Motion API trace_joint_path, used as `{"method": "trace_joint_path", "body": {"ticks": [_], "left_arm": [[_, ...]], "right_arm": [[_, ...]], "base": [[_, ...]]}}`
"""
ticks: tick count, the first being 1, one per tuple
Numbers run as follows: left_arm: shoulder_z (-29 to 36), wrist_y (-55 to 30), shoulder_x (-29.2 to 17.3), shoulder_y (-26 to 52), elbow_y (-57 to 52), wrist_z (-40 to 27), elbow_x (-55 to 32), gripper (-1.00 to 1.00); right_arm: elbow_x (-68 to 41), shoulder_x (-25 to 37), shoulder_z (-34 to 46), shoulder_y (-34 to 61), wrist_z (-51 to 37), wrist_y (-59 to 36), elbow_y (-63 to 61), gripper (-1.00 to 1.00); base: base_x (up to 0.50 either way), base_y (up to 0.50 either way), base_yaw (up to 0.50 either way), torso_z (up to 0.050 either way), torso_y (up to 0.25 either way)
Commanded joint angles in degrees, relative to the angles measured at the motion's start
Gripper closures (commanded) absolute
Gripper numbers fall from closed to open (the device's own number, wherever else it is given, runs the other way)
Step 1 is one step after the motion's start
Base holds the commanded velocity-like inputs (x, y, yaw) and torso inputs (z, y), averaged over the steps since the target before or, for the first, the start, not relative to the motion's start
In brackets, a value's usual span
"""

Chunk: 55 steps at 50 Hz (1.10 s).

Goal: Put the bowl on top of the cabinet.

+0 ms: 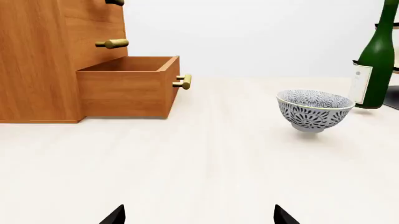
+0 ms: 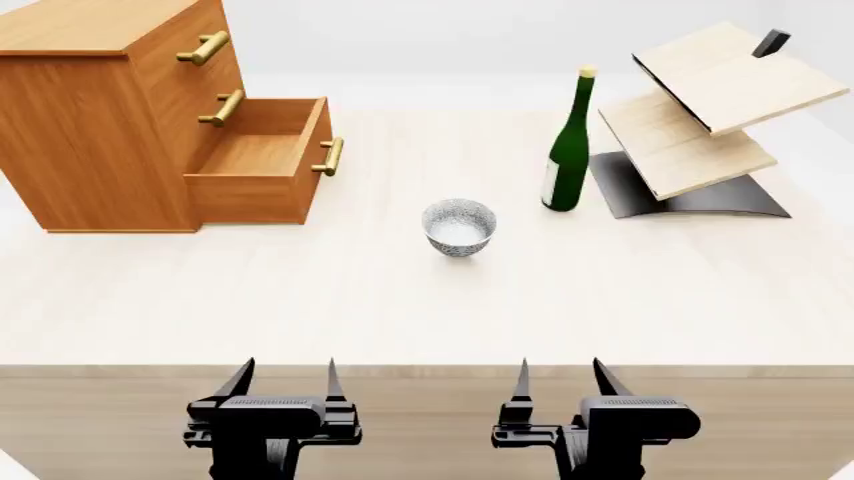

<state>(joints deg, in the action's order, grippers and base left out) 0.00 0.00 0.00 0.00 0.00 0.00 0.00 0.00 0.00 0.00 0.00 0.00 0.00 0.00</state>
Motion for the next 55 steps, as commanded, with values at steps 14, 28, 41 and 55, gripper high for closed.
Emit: {"method": "trace_joint_path", "body": {"ticks": [14, 28, 41, 55], "left_arm": [[3.6, 1.6, -2.9, 0.2, 1.5, -3.6, -2.5, -1.00], [4.9, -1.5, -4.3, -0.5, -2.8, -4.8, -4.5, -1.00], [5.9, -11.3, -6.5, -3.0, -16.6, -5.6, -7.0, -1.00], [6.1, -23.3, -9.4, -4.7, -31.2, -8.8, -6.2, -1.00]], "right_arm": [[-3.2, 3.0, 3.1, -0.1, -3.3, -1.2, -2.2, -1.00], [-4.7, 4.4, 3.9, -0.6, -5.2, -4.6, -6.5, -1.00], [-5.8, 5.9, 4.6, -2.5, -7.2, -11.8, -16.7, -1.00], [-6.8, 7.7, 5.1, -3.4, -8.5, -16.2, -23.7, -1.00]], "base": [[0.00, 0.00, 0.00, 0.000, 0.000], [0.00, 0.00, 0.00, 0.000, 0.000], [0.00, 0.00, 0.00, 0.000, 0.000], [0.00, 0.00, 0.00, 0.000, 0.000]]}}
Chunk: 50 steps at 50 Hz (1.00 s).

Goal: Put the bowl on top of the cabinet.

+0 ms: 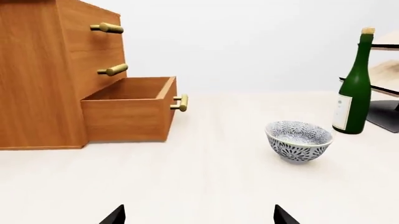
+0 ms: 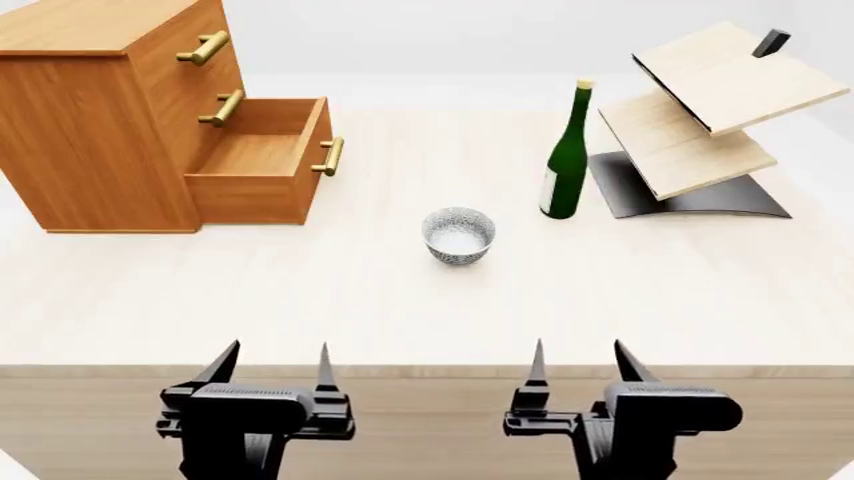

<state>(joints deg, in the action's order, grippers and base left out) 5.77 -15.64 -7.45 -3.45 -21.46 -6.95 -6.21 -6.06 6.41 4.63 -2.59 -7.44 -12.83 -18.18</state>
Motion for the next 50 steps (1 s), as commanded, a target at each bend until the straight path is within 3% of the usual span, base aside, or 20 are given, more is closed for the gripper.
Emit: {"method": "trace_joint_path", "body": {"ticks": [1, 14, 50], "left_arm": [[0.3, -8.3, -2.0, -1.3, -10.5, -1.9, -0.2, -1.00], [-0.6, -12.3, -3.1, -1.4, -15.1, -2.5, -1.8, -1.00], [0.1, -10.8, -4.2, -1.7, -14.8, -3.8, -2.8, -1.00]], "right_arm": [[-1.0, 1.4, 0.4, -0.8, -1.1, -3.7, -5.9, -1.00], [-2.2, 2.5, 0.8, -1.5, -1.6, -6.1, -9.6, -1.00], [-4.1, 4.1, 1.9, -2.2, -2.9, -6.4, -12.2, -1.00]], "base": [[0.00, 0.00, 0.00, 0.000, 0.000], [0.00, 0.00, 0.00, 0.000, 0.000], [0.00, 0.50, 0.00, 0.000, 0.000]]}}
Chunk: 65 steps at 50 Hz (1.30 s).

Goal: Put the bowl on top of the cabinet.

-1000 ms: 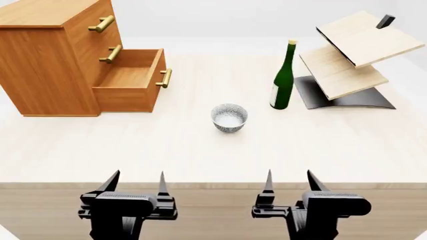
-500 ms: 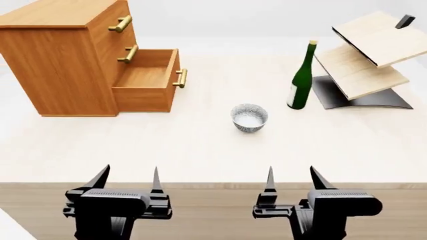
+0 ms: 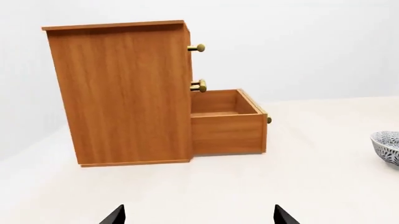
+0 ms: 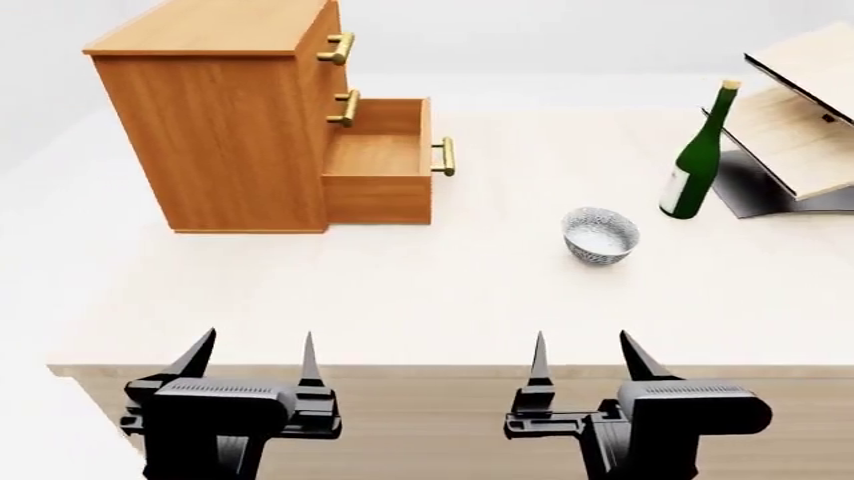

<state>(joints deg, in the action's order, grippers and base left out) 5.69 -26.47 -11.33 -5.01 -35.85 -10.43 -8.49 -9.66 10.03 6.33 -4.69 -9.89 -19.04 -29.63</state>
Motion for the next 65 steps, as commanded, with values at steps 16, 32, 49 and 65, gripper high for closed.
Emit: {"method": "trace_joint_path", "body": {"ticks": [16, 32, 49, 65], "left_arm": [[0.9, 0.3, -0.7, 0.1, 0.2, -0.9, -0.6, -1.00], [1.1, 0.4, -1.2, 0.1, 0.0, -1.4, -1.1, -1.00], [1.2, 0.4, -1.6, 0.1, -0.3, -2.0, -1.7, -1.00], [0.8, 5.6, -2.1, -1.1, -3.0, -1.9, -2.3, -1.00]], "right_arm": [[-1.3, 0.9, 0.3, 0.1, -1.0, 0.1, -0.6, -1.00], [-3.5, 1.3, 0.1, -0.3, -0.8, 1.8, -1.4, -1.00], [-4.7, 2.3, 0.5, 0.0, -2.0, 2.2, -1.2, -1.00], [-5.3, 3.0, 0.7, 0.3, -3.5, 2.4, -1.1, -1.00]], "base": [[0.00, 0.50, 0.00, 0.000, 0.000], [0.10, 0.11, 0.00, 0.000, 0.000], [0.50, 0.00, 0.00, 0.000, 0.000], [0.15, 0.00, 0.00, 0.000, 0.000]]}}
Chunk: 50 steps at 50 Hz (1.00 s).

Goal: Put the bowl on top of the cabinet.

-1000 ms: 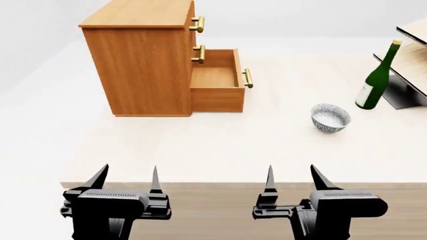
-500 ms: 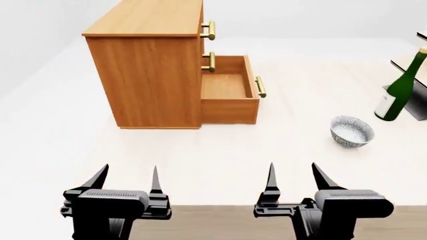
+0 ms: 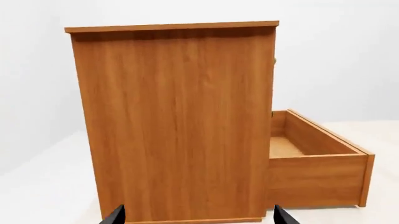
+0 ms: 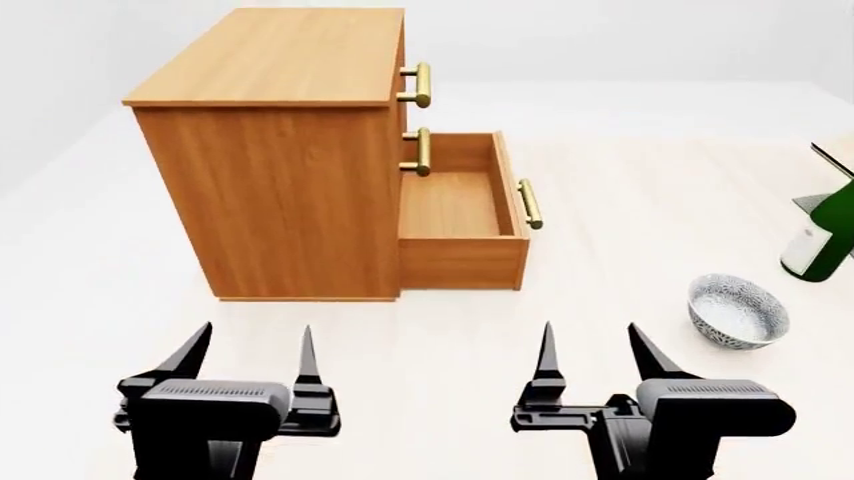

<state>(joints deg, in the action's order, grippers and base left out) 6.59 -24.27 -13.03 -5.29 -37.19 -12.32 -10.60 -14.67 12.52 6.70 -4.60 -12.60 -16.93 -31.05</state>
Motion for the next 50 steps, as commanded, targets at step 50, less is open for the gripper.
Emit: {"method": "trace_joint_path", "body": {"ticks": [50], "left_arm": [[-0.7, 9.1, -3.1, -2.6, -6.9, -2.2, -1.8, -1.00]], "right_arm": [[-1.6, 2.1, 1.3, 0.3, -3.3, 3.2, 0.4, -1.00]], "base": [[0.06, 0.07, 0.00, 0.000, 0.000]]}}
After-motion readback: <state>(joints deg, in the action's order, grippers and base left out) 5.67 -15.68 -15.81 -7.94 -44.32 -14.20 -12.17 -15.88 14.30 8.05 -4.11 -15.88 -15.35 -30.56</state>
